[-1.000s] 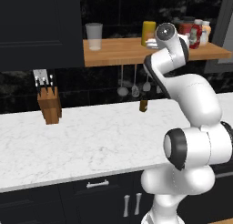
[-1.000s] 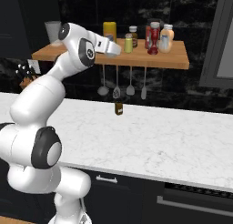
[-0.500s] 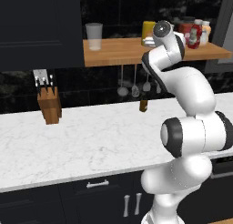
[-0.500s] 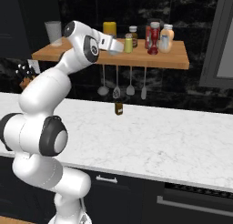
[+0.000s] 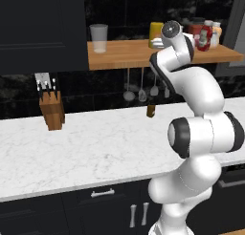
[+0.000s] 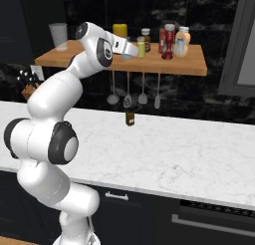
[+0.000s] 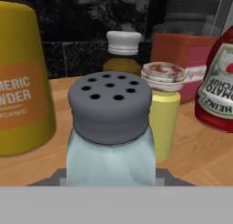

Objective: Put the shaker and condiment bottle from the counter next to their counterparts in the cabinet.

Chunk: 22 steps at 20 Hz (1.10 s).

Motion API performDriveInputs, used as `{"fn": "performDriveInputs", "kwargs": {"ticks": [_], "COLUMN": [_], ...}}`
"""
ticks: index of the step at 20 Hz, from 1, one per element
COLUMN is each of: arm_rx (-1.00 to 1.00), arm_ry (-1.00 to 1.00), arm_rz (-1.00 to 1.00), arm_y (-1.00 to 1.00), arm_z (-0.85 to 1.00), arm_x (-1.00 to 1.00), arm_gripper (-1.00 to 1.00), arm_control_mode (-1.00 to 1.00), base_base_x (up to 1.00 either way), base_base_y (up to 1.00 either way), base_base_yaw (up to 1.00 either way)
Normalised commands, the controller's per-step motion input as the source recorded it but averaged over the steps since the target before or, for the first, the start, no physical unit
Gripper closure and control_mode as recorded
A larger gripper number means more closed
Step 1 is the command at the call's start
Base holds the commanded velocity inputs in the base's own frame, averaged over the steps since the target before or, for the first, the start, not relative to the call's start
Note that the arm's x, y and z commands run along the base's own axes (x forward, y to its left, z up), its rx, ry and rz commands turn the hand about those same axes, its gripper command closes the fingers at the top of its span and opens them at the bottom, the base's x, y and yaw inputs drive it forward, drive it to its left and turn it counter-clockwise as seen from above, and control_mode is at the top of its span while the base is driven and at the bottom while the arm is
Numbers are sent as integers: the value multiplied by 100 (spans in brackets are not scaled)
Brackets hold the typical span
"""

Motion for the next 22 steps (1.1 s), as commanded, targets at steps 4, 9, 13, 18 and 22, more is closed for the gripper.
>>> {"fn": "performDriveInputs", "kwargs": {"ticks": [4,9,13,18,22], "arm_rx": [1,1,2,2,2], "arm_ry": [0,0,0,0,0], "arm_rz": [2,3,7,8,8], "arm_y": [-15,-12,0,0,0], "arm_z": [-10,-18,-32,-27,-32], "arm_x": [11,15,5,5,8], "arm_gripper": [100,100,100,100,100], "arm_control_mode": [-100,-100,-100,-100,-100], "base_base_x": [0,0,0,0,0], "base_base_y": [0,0,0,0,0], "base_base_yaw": [0,0,0,0,0]}}
